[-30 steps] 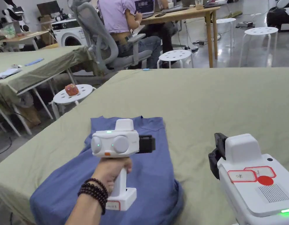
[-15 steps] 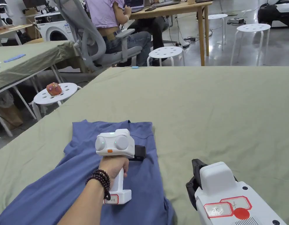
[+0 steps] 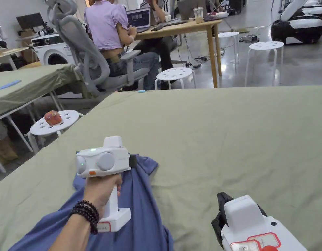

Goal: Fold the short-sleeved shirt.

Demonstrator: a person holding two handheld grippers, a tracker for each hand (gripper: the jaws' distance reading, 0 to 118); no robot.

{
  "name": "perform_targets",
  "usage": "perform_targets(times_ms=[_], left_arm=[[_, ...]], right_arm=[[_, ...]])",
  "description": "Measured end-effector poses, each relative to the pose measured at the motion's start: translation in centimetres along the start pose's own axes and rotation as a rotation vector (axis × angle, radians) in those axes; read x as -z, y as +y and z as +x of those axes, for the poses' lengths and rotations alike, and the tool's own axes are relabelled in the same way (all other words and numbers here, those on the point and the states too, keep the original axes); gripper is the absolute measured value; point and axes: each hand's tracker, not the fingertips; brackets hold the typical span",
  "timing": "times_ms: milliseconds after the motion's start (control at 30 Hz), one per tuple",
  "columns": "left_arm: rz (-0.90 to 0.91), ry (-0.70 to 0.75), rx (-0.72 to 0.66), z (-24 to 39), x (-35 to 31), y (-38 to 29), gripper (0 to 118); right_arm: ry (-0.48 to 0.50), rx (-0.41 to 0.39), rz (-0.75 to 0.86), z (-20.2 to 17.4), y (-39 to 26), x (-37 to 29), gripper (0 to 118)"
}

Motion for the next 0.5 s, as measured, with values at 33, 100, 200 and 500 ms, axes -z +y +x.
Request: perform_targets(times_ms=[33, 100, 200, 500], left_arm=[[0.048, -0.024, -0.023, 0.6, -1.3, 1.0, 4], [0.090, -0.094, -0.017, 3.0, -3.8, 3.2, 4], [0.173, -0.254, 0.117, 9.6, -7.9, 5.4, 4], [0.119, -0.855, 0.389, 36.8, -12.4, 2.9, 4]], right_arm=[[-0.007, 0.003, -0.007, 0.5, -0.2, -0.4, 1], [-0.027, 0.030, -0.022, 1.7, -0.7, -1.4, 1], [-0.083, 0.057, -0.023, 3.5, -1.4, -3.5, 1], [-0.330, 0.131, -0.063, 10.5, -4.5, -12.9, 2]])
